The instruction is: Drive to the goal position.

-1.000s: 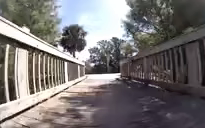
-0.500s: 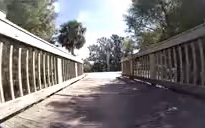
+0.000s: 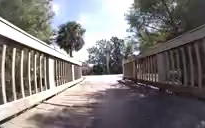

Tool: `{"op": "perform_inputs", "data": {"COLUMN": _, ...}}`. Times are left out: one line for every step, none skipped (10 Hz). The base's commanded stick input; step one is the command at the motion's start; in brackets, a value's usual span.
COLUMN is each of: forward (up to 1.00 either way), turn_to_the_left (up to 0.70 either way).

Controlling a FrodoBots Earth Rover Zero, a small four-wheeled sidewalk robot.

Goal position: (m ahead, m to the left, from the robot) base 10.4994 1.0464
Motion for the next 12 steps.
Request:
{"op": "perform_inputs", "data": {"forward": 0.85, "turn_to_the_left": 0.00}}
{"op": "perform_inputs", "data": {"forward": 0.85, "turn_to_the_left": 0.00}}
{"op": "perform_inputs", "data": {"forward": 0.85, "turn_to_the_left": 0.00}}
{"op": "perform_inputs", "data": {"forward": 0.85, "turn_to_the_left": 0.00}}
{"op": "perform_inputs", "data": {"forward": 0.85, "turn_to_the_left": 0.00}}
{"op": "perform_inputs", "data": {"forward": 0.85, "turn_to_the_left": 0.00}}
{"op": "perform_inputs", "data": {"forward": 0.85, "turn_to_the_left": 0.00}}
{"op": "perform_inputs", "data": {"forward": 0.85, "turn_to_the_left": 0.00}}
{"op": "perform_inputs", "data": {"forward": 0.85, "turn_to_the_left": 0.00}}
{"op": "perform_inputs", "data": {"forward": 0.85, "turn_to_the_left": 0.00}}
{"op": "perform_inputs", "data": {"forward": 0.85, "turn_to_the_left": 0.00}}
{"op": "perform_inputs", "data": {"forward": 0.85, "turn_to_the_left": 0.00}}
